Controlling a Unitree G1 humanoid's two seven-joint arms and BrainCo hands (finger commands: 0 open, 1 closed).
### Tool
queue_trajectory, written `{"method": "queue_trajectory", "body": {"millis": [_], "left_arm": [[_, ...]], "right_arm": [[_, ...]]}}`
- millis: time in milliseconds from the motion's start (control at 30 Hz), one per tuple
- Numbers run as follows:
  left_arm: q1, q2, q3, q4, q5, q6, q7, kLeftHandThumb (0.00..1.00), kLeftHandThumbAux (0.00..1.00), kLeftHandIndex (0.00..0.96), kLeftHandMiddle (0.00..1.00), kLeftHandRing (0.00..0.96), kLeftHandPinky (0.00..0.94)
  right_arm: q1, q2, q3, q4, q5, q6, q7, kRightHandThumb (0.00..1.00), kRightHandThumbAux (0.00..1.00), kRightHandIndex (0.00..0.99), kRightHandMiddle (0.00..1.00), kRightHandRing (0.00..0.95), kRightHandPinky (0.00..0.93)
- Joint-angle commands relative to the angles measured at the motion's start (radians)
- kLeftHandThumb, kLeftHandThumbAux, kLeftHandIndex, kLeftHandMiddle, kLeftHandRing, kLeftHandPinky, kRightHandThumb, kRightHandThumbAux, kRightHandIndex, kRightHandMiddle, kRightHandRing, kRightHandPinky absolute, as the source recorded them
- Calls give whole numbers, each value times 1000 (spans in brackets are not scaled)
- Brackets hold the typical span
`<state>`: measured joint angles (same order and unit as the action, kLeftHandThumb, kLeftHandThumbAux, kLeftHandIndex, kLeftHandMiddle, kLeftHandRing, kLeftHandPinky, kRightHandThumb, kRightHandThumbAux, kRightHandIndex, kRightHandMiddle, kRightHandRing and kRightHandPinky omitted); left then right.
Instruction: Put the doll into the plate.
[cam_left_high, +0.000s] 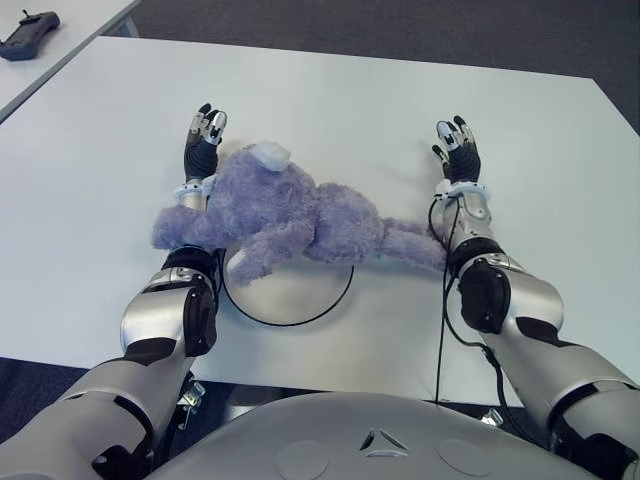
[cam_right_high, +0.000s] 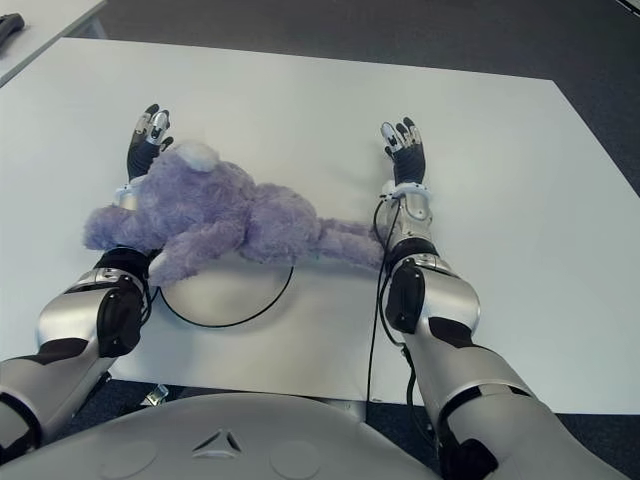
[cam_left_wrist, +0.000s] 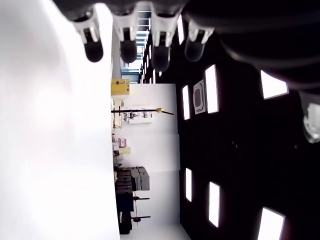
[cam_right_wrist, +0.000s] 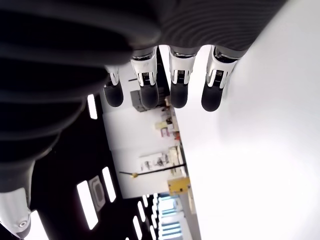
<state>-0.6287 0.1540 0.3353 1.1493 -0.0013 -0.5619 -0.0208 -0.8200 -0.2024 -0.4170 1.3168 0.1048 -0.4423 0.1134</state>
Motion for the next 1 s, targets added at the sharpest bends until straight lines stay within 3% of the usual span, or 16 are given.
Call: {"method": "queue_trajectory", "body": {"millis": [33, 267, 1000], "left_arm": [[252, -73, 3, 163, -19, 45, -14, 0, 333, 68, 109, 32, 0], [255, -73, 4, 162, -20, 45, -10, 0, 339, 81, 114, 39, 0], [254, -74, 0, 161, -18, 48, -4, 0, 340, 94, 117, 38, 0]], "right_arm": [[98, 67, -8, 35, 12, 35, -7, 0, 617, 58, 86, 65, 55], [129, 107, -18, 34, 23, 16, 1, 0, 604, 72, 96, 70, 61], [175, 149, 14, 28, -9, -29, -21, 0, 582, 90, 118, 92, 61]]}}
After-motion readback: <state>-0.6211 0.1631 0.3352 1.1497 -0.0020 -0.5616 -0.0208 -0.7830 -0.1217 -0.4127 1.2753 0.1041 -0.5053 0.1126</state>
